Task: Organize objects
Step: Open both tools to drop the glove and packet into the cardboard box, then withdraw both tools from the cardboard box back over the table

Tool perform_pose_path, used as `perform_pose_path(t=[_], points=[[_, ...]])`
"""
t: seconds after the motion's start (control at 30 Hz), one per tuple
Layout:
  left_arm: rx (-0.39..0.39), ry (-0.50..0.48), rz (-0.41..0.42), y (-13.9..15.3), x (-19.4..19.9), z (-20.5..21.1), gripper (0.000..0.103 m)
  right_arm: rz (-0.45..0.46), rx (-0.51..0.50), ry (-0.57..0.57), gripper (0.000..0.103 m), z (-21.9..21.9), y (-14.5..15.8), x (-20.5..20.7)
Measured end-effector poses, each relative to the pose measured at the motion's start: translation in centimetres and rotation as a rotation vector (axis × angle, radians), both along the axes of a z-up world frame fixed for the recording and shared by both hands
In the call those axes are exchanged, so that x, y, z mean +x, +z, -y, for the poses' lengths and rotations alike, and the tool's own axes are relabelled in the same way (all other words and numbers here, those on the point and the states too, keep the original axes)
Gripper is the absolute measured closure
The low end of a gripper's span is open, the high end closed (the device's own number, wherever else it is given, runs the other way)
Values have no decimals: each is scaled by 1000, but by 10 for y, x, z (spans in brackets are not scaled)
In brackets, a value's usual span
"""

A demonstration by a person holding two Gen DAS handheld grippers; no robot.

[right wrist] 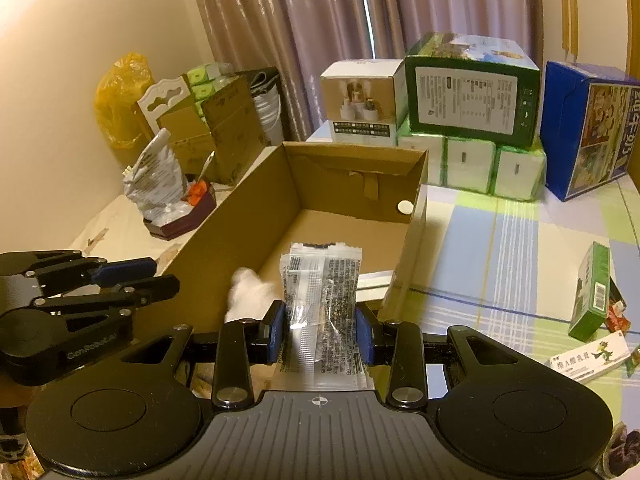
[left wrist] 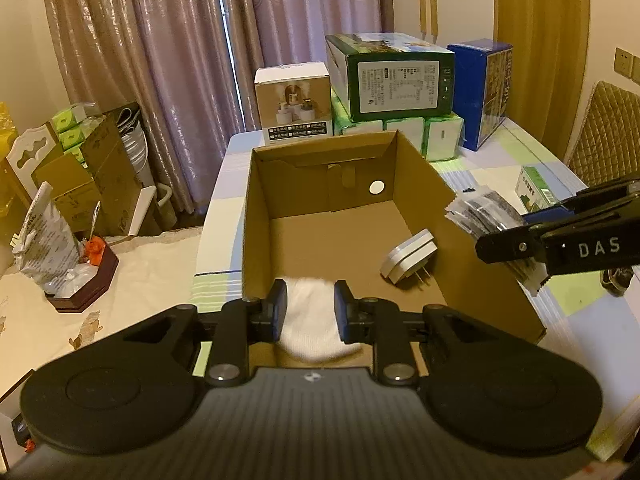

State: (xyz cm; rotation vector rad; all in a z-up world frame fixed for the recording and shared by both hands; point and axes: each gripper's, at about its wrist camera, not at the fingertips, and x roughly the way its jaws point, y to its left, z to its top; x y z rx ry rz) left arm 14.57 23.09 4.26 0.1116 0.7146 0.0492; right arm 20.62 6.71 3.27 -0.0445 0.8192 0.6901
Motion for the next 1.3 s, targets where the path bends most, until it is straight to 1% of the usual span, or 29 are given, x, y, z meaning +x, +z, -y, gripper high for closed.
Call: perform_pose_path(t=[0.27, 0.33, 0.37, 0.4, 0.43, 0.47, 0.63, 0.73, 0.8, 0.93, 1.0, 1.1, 1.17, 1.23, 1.27, 1.3], points=[[-13, 27, 5, 2, -12, -5, 81, -7, 19, 4, 69, -7, 1, -1], [-18, 34, 8, 2, -14, -7, 79, -1, 44, 0, 69, -8, 2, 1], [-21, 38, 9, 2, -16, -8, 79, 0, 63, -1, 61, -8, 2, 3], [-24, 40, 9, 2, -17, -8, 79, 0, 80, -8, 43, -7, 3, 4], [-26, 41, 9, 2, -18, -9, 78, 2, 95, -19, 36, -5, 5, 5], [-28, 44, 9, 3, -20, -9, 77, 8, 106, -25, 34, -3, 6, 5], [-45, 54, 15, 5, -28, -7, 73, 19, 105, -32, 34, 8, 13, -3], [-61, 62, 16, 8, -36, -2, 68, 22, 100, -40, 34, 17, 17, -12], [-71, 67, 16, 9, -43, 0, 61, 25, 95, -50, 34, 24, 19, -20], [-89, 73, 10, 11, -56, 8, 56, 38, 86, -54, 32, 38, 25, -42], [-93, 76, 9, 13, -63, 12, 47, 41, 71, -61, 27, 45, 25, -54], [-98, 84, 18, 17, -75, 18, 36, 46, 55, -64, 22, 56, 24, -70], [-106, 89, 25, 20, -82, 22, 32, 48, 50, -70, 20, 63, 23, -80], [-118, 97, 32, 22, -88, 26, 25, 57, 32, -79, 18, 71, 22, -90], [-126, 101, 35, 24, -92, 27, 21, 65, 21, -80, 16, 74, 22, -95], [-133, 103, 40, 25, -95, 30, 19, 75, 7, -82, 13, 78, 22, -100]])
